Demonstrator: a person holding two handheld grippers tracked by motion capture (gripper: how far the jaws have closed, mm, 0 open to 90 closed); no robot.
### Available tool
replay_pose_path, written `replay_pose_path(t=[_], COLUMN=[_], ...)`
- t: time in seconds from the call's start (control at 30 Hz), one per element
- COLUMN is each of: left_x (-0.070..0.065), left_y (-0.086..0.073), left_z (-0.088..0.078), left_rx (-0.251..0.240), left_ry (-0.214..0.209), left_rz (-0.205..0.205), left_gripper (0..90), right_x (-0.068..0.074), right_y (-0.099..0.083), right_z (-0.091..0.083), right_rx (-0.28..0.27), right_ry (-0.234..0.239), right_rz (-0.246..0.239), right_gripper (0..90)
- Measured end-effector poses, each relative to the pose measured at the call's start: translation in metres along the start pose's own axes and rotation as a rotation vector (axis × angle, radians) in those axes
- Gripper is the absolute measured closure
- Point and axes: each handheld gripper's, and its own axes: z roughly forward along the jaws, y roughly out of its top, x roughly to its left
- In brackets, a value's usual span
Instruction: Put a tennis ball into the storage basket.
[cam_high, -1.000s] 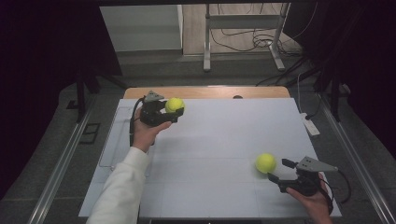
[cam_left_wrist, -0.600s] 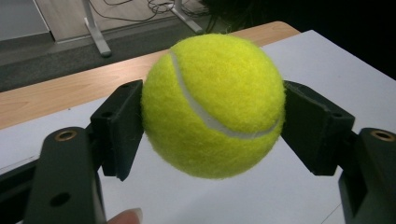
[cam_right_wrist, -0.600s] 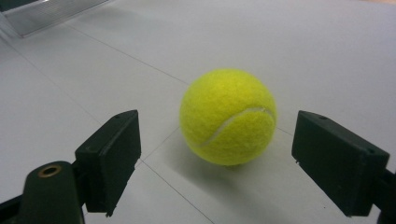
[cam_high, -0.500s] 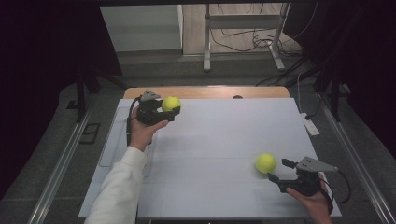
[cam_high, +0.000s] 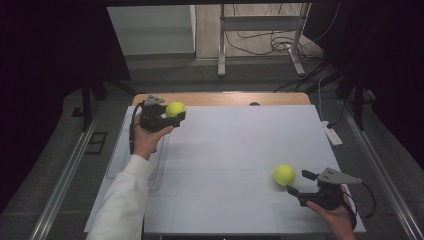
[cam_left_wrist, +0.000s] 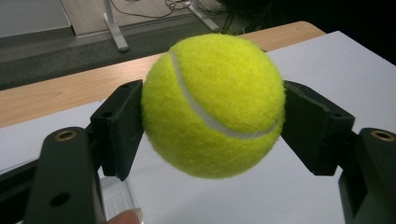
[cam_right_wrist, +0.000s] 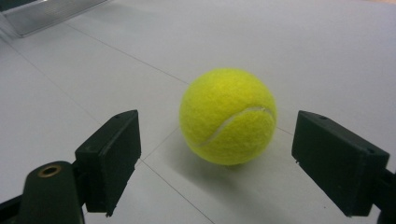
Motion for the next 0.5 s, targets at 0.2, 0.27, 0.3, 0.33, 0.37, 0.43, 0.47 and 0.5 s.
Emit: replay_pose_path(t=[0.2, 0.27, 0.3, 0.33, 0.37, 0.43, 0.47, 0.5], left_x=[0.011, 0.013, 0.015, 0.017, 0.019, 0.022, 0.023, 0.025], left_y=[-0.001, -0.001, -0.002, -0.002, -0.002, -0.003, -0.003, -0.004], left_z=[-0.002, -0.003, -0.003, -0.003, -0.003, -0.003, -0.003, -0.003], left_rx=[0.004, 0.004, 0.003, 0.006, 0.005, 0.008, 0.008, 0.01], left_ry=[0.024, 0.027, 0.031, 0.035, 0.037, 0.043, 0.045, 0.047], left_rz=[-0.014, -0.018, -0.023, -0.025, -0.03, -0.033, -0.037, -0.038], left_gripper=[27.1, 27.1, 27.1, 27.1, 27.1, 27.1, 27.1, 27.1], right_x=[0.0, 0.0, 0.0, 0.0, 0.0, 0.0, 0.0, 0.0], right_y=[0.0, 0.0, 0.0, 0.0, 0.0, 0.0, 0.0, 0.0], right_z=[0.0, 0.0, 0.0, 0.0, 0.0, 0.0, 0.0, 0.0], right_rx=[0.001, 0.001, 0.003, 0.004, 0.002, 0.001, 0.001, 0.002], right_ry=[0.001, 0.001, -0.001, -0.001, 0.001, 0.0, 0.0, 0.0], right_rz=[0.001, 0.0, -0.001, -0.001, 0.001, 0.002, 0.001, 0.002], right_gripper=[16.1, 16.1, 16.1, 16.1, 16.1, 16.1, 16.1, 16.1])
